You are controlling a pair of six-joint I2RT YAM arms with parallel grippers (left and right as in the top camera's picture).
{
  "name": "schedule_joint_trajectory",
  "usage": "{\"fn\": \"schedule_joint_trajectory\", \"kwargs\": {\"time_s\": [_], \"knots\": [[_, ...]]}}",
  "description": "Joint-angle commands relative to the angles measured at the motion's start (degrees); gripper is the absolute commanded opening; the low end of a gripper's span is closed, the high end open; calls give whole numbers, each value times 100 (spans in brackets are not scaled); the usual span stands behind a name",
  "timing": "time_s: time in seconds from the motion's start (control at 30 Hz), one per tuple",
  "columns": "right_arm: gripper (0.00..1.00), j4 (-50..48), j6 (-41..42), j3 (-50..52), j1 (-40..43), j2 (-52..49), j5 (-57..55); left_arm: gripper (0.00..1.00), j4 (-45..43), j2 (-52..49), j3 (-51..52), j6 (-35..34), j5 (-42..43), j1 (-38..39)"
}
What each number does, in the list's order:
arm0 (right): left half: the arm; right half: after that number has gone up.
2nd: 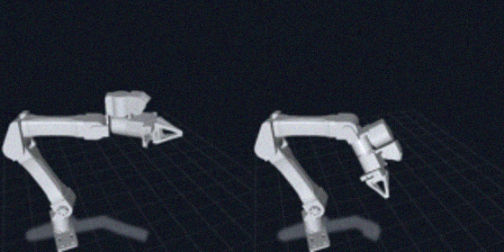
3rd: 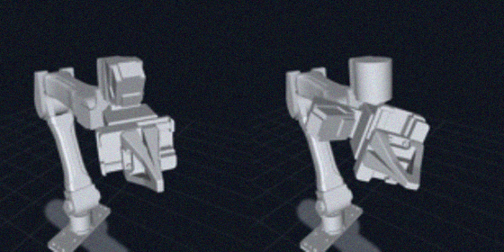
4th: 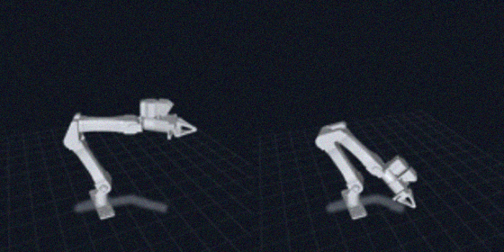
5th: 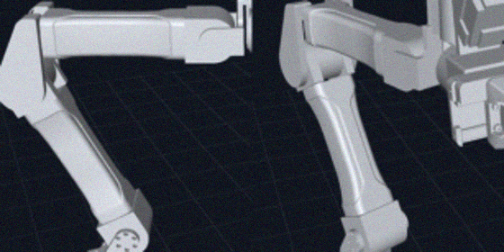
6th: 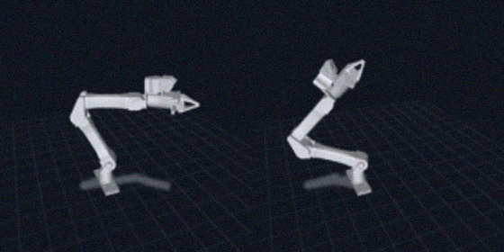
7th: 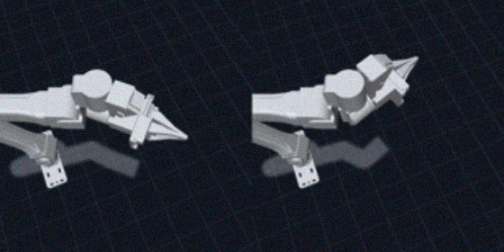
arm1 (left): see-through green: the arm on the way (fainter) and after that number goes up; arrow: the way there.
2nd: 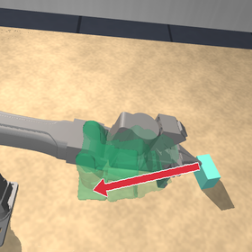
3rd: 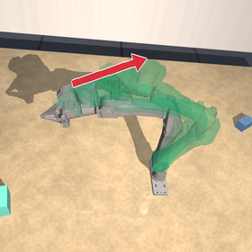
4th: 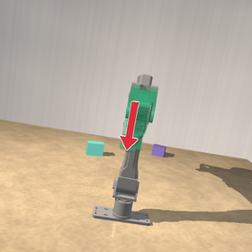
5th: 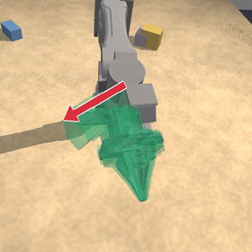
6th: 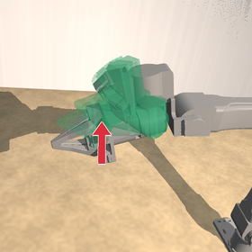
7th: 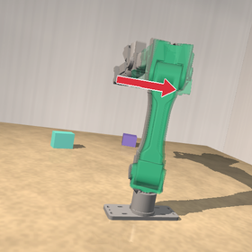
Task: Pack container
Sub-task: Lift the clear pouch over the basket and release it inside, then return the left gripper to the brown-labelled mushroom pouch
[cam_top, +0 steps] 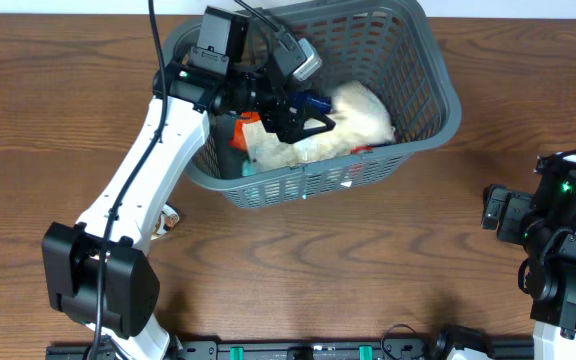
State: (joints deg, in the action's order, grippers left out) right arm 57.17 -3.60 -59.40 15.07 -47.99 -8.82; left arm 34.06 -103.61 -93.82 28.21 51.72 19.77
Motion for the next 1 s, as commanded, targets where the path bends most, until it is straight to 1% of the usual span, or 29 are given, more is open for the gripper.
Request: {"fn": "schedule_joint_trajectory", "kwargs": {"time_s": [0.0, 0.07, 0.1, 0.23, 0.3, 0.43, 0.53, 0.67, 0.73, 0.77, 0.87, 0.97], "knots": [[99, -17, 13, 28, -63, -2, 7, 99, -9, 74, -50, 24, -350, -13], [99, -11, 13, 28, -63, -2, 7, 99, -26, 114, -50, -13, -721, -22], [99, -9, 13, 28, -63, -2, 7, 99, -66, 151, -52, -166, -1023, -39], [99, -15, 15, 28, -63, -4, 9, 99, -411, 586, -57, -1180, -2855, -293], [99, -15, 15, 28, -63, -4, 9, 99, -555, 929, -57, -1460, -3403, -533], [99, -17, 17, 28, -63, -33, 17, 99, -579, 1764, -57, -1978, -4131, -1231], [99, -15, 37, 28, -63, -98, 87, 99, -323, 2269, -57, -2214, -4498, -1871], [99, -17, 35, 28, -63, -199, 199, 99, 435, 2516, -55, -2208, -4540, -2743], [99, -20, 33, 28, -63, -258, 197, 99, 977, 2483, -48, -2157, -4538, -3158], [99, -35, 33, 28, -63, -280, 197, 99, 1316, 2424, -46, -2024, -4538, -3368], [99, -66, 31, 28, -63, -304, 190, 99, 2247, 2124, -26, -1257, -4538, -3851], [99, -103, 31, 28, -63, -304, 175, 99, 3226, 1622, -2, -214, -4535, -4221]]}}
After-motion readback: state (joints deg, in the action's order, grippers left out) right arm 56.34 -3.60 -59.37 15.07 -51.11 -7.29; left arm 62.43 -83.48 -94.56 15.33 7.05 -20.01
